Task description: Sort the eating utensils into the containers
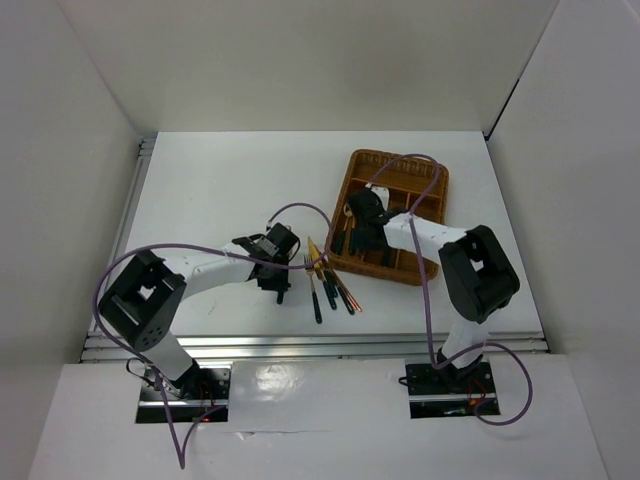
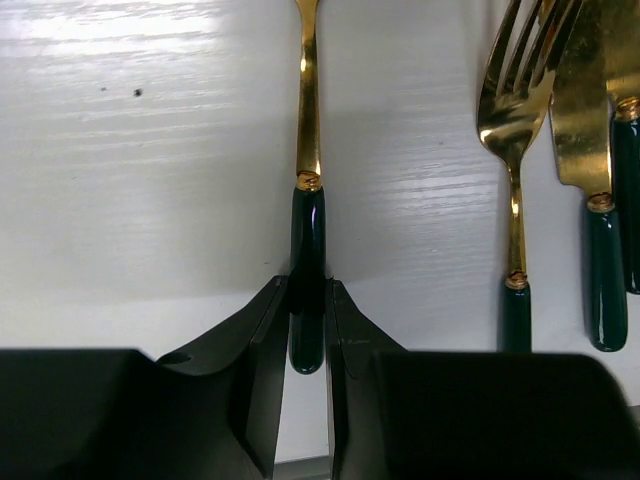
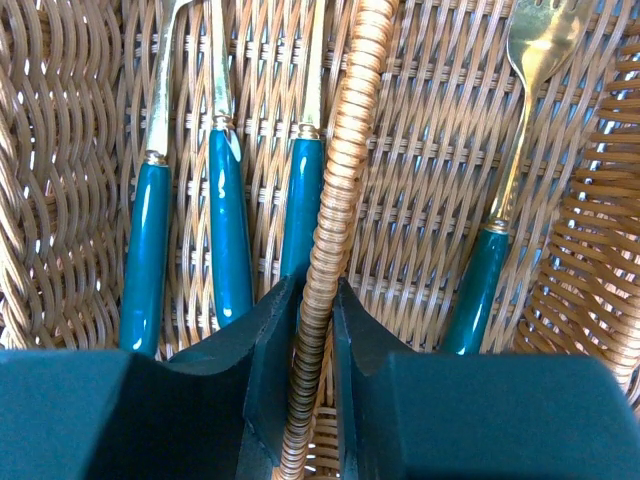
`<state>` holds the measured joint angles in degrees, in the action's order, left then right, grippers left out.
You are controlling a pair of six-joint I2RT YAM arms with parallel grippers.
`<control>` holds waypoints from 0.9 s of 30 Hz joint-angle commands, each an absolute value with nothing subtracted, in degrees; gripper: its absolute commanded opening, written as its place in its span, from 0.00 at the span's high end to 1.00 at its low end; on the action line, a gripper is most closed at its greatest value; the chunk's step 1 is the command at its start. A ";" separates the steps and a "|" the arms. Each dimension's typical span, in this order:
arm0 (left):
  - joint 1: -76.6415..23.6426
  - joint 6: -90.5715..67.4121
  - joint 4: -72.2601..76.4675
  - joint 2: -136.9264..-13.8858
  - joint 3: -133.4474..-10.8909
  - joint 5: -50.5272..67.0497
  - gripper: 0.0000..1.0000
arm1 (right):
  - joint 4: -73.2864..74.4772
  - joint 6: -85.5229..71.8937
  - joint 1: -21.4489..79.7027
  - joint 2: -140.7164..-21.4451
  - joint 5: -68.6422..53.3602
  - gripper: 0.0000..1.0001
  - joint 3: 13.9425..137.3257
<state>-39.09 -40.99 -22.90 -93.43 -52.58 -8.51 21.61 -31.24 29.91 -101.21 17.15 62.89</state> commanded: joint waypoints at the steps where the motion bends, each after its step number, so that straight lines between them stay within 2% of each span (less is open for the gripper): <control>1: -38.15 -41.31 -25.22 -91.68 -50.63 -8.53 1.00 | 20.30 -33.31 34.45 -104.94 12.83 0.77 63.45; 7: -37.62 -41.31 -26.98 -87.72 -52.81 -8.53 1.00 | 24.87 -34.45 37.44 -106.87 15.81 0.77 64.69; 8: -37.62 -40.79 -26.98 -86.76 -54.04 -8.53 1.00 | 24.87 -35.06 37.44 -106.88 15.82 0.80 64.69; 11: -37.10 -40.78 -28.48 -85.26 -55.80 -8.53 1.00 | 24.09 -35.07 37.44 -103.81 15.82 0.80 61.53; 12: -37.09 -40.26 -29.17 -84.38 -57.12 -7.92 1.00 | 24.08 -35.07 37.44 -103.10 15.82 0.74 60.91; 14: -36.56 -39.64 -29.88 -83.59 -58.62 -7.91 1.00 | 25.04 -35.68 37.44 -101.17 15.21 0.51 60.91; 15: -36.56 -39.12 -30.75 -83.58 -60.45 -7.91 1.00 | 25.57 -35.68 37.44 -100.55 15.21 0.43 60.91; 16: -36.56 -39.11 -31.28 -82.89 -61.60 -7.91 1.00 | 26.88 -35.68 37.44 -99.07 15.21 0.28 62.30; 20: -36.56 -37.71 -31.90 -82.27 -67.93 -6.51 1.00 | 31.36 -35.68 36.83 -93.80 19.84 0.08 67.05; 27: -36.56 -36.04 -26.81 -88.22 -77.69 3.06 1.00 | 36.12 -33.31 26.47 -80.88 20.13 0.03 71.89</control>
<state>-36.67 -37.63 -30.24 -85.12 -74.13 -2.26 32.47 -34.37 30.76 -88.27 17.80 68.73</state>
